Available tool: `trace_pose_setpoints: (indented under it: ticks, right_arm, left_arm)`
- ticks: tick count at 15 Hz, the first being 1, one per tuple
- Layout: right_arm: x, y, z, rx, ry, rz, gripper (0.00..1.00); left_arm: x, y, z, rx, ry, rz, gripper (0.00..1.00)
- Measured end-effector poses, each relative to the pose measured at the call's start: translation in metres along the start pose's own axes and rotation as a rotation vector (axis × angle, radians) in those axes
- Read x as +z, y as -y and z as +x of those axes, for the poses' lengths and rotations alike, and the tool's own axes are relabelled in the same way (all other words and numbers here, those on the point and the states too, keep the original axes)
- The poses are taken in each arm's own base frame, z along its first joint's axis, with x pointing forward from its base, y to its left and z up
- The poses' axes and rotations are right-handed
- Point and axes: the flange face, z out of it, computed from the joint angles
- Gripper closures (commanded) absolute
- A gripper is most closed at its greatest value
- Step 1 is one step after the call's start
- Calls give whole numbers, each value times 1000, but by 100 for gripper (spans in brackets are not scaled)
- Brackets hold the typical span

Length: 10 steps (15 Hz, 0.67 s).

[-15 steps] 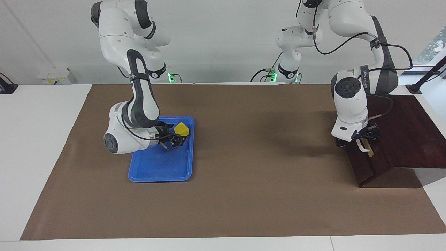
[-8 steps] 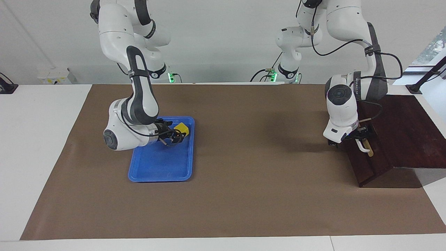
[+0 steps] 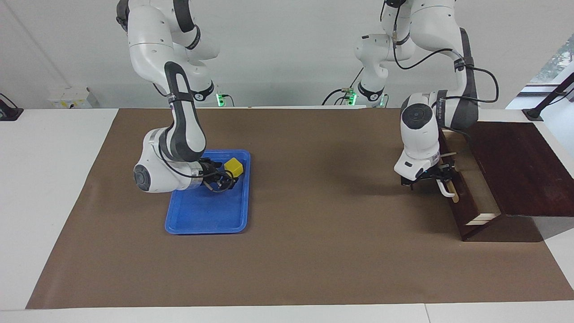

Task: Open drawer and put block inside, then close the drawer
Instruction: 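Pull the drawer open with the left gripper while the right gripper descends, then grasp the yellow block with the right gripper and lift it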

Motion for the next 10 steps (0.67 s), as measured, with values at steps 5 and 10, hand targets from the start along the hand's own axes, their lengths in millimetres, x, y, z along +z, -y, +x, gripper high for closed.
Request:
trace_pose_setpoints:
  ticks: [5, 10]
  right_arm:
    - [-3, -1, -6, -5, 8, -5, 0]
    - [-5, -2, -8, -7, 10, -7, 0]
  left_arm:
    - [-17, -44, -4, 40, 12, -42, 0]
    - [-20, -48, -4, 44, 13, -43, 0]
